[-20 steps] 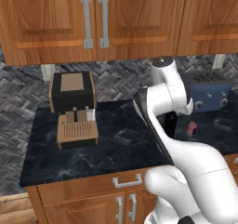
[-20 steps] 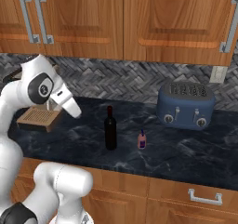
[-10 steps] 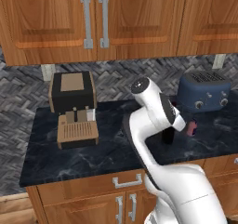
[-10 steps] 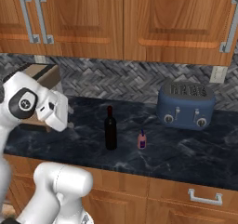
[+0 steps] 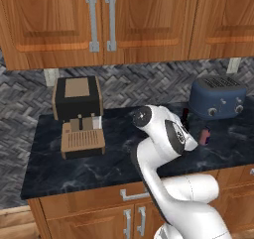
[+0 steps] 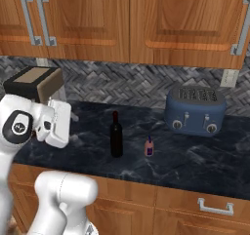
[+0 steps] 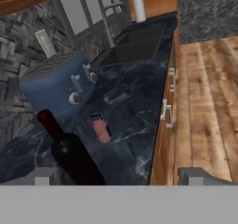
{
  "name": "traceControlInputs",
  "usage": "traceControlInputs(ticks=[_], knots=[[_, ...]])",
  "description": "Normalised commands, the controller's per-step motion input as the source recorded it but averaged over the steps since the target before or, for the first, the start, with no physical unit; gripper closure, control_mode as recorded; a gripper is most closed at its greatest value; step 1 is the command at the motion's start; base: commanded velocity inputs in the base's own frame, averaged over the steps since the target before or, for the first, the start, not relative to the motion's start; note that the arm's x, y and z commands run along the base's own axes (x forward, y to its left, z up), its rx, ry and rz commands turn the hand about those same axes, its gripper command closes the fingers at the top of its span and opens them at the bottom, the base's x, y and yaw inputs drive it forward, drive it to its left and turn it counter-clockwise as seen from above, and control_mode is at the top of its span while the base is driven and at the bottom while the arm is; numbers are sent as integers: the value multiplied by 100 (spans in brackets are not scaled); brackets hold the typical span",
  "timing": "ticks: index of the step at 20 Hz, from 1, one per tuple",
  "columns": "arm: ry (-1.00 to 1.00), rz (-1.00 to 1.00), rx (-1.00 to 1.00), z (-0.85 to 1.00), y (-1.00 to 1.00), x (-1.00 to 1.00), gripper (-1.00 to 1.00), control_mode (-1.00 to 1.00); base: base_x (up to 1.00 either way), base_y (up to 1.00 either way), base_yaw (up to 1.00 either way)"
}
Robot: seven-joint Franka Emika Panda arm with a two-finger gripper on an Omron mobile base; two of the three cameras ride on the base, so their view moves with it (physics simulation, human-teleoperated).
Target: There is a wine glass and glass cup on the dining counter. Place the wine bottle next to the wine glass and the juice bottle next to the glass cup.
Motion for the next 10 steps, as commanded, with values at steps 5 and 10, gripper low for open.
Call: traceControlInputs(ticks=[5, 10], knots=[[-12, 2, -11, -5, -21, 0, -100, -100, 0, 0, 0], [-6, 2, -10, -4, -19, 4, -100, -100, 0, 0, 0]])
